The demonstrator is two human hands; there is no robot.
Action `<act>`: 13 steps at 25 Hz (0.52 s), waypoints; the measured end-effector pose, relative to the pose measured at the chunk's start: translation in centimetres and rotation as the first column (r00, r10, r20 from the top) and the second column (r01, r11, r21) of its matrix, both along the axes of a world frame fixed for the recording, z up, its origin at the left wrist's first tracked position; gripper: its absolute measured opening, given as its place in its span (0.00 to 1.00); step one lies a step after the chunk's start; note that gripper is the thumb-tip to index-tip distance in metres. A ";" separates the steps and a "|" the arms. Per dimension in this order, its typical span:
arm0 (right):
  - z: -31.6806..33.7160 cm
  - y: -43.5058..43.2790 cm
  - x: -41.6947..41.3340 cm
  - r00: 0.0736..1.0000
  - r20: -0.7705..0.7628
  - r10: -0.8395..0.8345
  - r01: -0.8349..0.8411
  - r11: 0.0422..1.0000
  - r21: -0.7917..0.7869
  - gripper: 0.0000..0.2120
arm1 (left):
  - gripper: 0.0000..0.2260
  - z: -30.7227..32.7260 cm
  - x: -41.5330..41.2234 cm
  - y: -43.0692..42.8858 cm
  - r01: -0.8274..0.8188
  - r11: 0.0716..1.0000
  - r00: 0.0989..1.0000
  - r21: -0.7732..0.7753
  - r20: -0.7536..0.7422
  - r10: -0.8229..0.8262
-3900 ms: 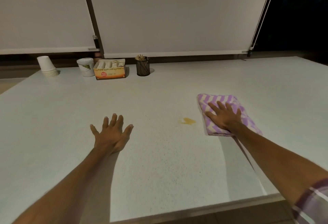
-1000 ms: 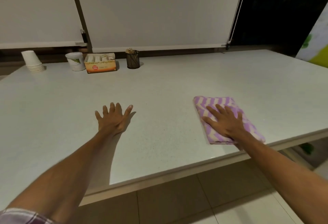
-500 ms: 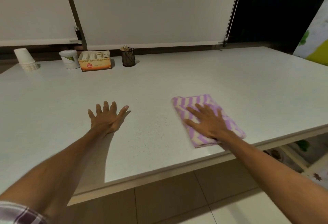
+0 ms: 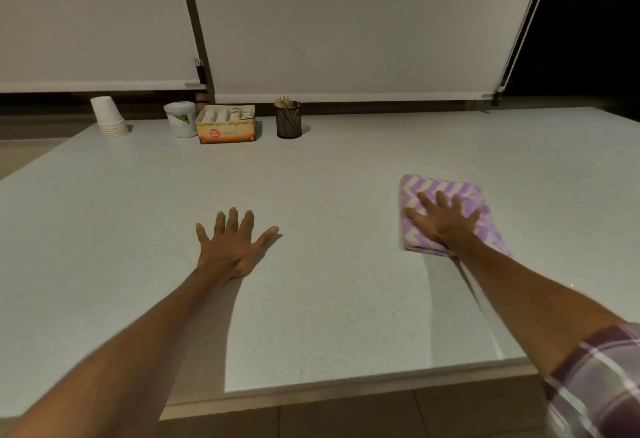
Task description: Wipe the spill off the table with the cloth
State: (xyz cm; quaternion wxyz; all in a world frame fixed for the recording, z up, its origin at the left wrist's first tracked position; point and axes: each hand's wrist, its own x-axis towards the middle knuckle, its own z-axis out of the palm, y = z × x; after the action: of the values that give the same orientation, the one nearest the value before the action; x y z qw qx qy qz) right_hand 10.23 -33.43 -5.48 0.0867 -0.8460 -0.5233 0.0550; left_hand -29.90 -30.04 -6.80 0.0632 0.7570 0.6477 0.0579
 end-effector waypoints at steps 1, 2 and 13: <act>0.0 1.3 -2.0 0.999 -0.016 0.041 -0.042 0.999 -0.007 0.33 | 0.47 0.0 0.0 0.0 -0.002 1.000 1.000 0.000 -0.001 0.002; -0.2 2.2 -4.0 0.994 -0.016 0.106 -0.106 0.994 -0.019 0.34 | 0.47 0.0 0.0 0.0 -0.003 1.000 1.000 -0.001 -0.002 0.003; 0.2 9.6 -5.3 0.989 -0.004 0.149 -0.149 0.989 -0.001 0.33 | 0.42 -0.2 0.0 0.1 -0.029 0.999 1.000 -0.029 0.006 0.030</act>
State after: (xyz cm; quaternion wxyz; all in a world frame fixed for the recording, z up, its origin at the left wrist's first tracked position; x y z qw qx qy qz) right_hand 4.92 -23.85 -5.25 0.0829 -0.8045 -0.5847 0.0631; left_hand -29.86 -29.92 -7.00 0.0752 0.7462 0.6594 0.0522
